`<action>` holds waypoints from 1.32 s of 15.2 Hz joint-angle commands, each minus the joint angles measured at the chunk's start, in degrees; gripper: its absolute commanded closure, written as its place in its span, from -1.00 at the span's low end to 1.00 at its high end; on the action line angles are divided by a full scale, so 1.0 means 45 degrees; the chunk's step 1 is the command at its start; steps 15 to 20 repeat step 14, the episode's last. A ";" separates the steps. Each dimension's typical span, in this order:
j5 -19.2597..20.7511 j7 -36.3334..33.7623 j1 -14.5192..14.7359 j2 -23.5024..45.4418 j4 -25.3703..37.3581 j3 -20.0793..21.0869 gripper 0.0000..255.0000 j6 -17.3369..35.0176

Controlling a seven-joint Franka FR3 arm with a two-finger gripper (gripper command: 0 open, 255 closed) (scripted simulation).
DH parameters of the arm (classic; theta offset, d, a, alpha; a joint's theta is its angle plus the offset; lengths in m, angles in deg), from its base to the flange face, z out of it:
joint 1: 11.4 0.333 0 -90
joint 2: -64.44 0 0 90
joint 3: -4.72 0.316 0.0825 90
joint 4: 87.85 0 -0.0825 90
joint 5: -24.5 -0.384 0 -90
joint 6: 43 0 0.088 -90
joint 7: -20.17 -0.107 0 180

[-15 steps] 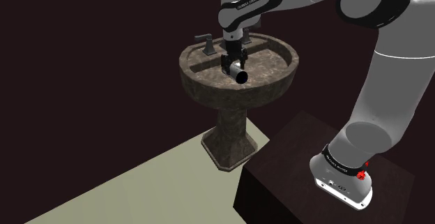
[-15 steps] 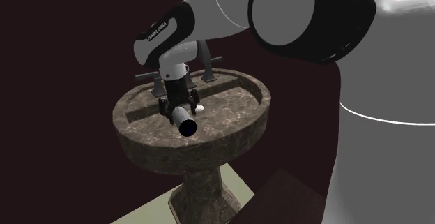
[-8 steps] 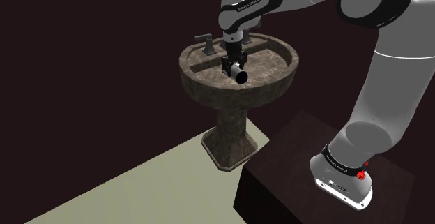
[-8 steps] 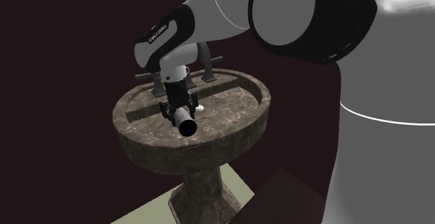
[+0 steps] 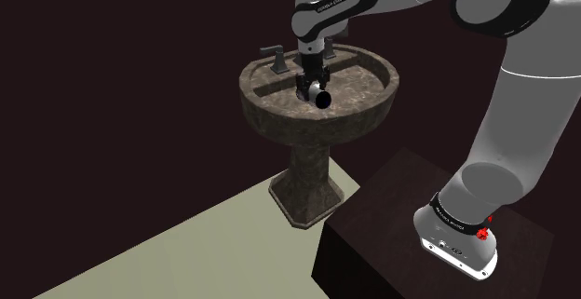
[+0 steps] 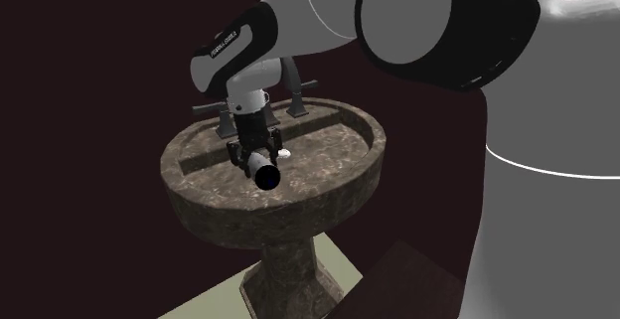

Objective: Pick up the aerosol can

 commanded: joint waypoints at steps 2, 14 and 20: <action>-0.0002 -0.0006 -0.0005 -0.0205 0.0268 0.0000 1.00 -0.0472; -0.0008 -0.0044 -0.0012 -0.0700 0.1353 0.0003 1.00 -0.2052; -0.0008 -0.0044 -0.0012 -0.0700 0.1353 0.0003 1.00 -0.2052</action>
